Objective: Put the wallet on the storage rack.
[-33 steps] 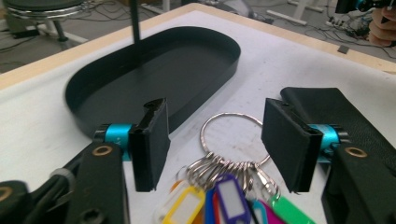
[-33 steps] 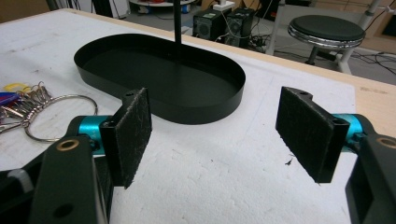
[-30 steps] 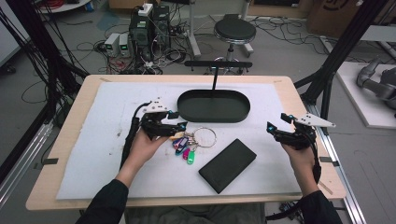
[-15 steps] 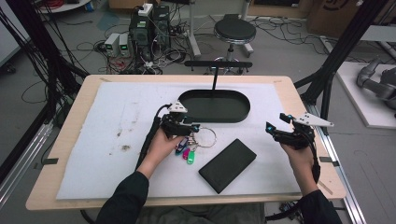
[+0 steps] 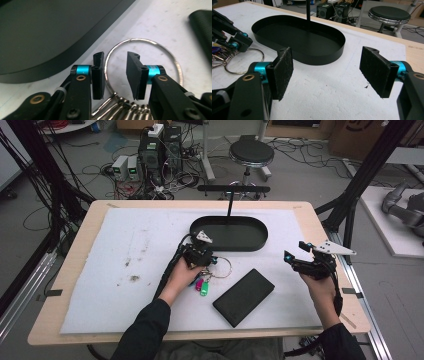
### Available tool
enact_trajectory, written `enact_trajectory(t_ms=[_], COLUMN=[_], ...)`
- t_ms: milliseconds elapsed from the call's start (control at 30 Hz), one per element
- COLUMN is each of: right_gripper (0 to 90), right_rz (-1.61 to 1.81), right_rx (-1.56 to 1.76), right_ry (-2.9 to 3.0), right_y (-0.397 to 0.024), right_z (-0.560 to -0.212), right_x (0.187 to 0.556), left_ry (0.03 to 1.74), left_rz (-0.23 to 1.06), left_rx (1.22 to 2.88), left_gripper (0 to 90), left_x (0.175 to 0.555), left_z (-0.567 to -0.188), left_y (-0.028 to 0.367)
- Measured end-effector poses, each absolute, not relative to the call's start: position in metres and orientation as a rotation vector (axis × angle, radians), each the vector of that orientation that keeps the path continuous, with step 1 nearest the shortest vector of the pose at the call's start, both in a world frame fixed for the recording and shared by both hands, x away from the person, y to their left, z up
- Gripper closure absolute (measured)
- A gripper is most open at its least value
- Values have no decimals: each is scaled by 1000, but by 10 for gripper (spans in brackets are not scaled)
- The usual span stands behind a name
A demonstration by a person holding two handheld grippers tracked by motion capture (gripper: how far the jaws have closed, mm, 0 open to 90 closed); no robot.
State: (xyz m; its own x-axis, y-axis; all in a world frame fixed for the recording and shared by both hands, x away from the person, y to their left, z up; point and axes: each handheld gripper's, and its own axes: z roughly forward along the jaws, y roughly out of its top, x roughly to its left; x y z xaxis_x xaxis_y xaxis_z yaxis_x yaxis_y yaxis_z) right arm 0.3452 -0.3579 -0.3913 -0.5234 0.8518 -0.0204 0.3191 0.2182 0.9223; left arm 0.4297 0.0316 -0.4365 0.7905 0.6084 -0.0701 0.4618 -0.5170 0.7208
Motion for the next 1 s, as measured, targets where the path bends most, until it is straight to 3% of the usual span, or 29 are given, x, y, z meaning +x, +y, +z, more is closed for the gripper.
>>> enact_trajectory(t_ms=[333, 533, 1000], right_gripper=[275, 275, 275], right_rz=[1282, 1281, 1297], right_rx=[1080, 1072, 1086], right_ry=[1960, 1962, 1952], right_y=[-357, -357, -359], right_z=[-392, -392, -392], right_x=[346, 346, 346], left_ry=[828, 793, 734], left_rz=[261, 344, 334], left_rx=[2214, 2259, 2191], left_gripper=[772, 858, 863], left_x=[433, 426, 420], left_z=[-440, -439, -425], left_y=[33, 25, 31])
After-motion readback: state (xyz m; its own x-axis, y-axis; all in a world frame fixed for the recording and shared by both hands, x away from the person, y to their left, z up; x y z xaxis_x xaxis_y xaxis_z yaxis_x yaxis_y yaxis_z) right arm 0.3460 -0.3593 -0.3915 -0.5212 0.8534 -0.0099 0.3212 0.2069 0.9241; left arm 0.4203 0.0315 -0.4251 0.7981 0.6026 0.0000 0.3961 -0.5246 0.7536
